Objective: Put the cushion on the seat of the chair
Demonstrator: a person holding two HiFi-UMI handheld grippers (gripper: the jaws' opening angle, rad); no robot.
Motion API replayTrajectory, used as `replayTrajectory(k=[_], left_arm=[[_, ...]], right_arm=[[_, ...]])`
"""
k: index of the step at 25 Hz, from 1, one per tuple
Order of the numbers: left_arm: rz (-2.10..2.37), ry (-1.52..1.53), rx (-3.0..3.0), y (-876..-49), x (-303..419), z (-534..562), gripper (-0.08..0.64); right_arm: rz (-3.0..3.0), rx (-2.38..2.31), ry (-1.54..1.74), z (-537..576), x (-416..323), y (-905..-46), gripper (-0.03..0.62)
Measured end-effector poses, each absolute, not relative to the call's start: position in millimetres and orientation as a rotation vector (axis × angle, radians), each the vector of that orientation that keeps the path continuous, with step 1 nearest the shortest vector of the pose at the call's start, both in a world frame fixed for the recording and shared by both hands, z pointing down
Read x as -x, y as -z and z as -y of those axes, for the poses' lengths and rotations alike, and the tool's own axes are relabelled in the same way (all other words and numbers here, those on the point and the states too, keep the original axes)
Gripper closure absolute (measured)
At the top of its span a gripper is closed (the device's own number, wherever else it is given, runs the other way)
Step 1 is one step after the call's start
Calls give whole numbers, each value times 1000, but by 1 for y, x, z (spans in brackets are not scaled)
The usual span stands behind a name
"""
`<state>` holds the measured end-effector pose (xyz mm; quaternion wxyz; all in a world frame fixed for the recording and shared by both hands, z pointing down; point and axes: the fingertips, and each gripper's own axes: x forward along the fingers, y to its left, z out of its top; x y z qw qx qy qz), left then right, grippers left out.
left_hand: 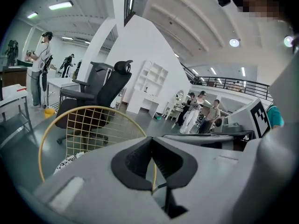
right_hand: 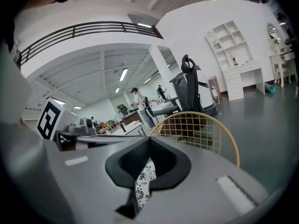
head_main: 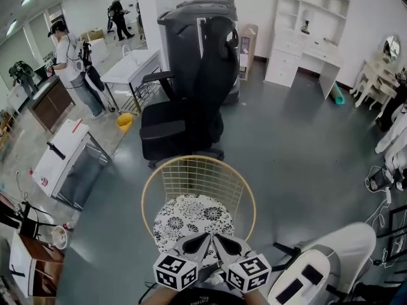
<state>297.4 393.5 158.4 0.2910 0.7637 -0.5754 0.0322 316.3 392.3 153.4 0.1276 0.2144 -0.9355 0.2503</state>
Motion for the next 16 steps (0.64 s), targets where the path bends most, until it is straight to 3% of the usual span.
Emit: replayTrajectory(k=[16], left_arm=[[1514,-143,-2055,-162,-320,-396,563]], right_arm=[[2731,-635,-741,-393,-336,-153,592]])
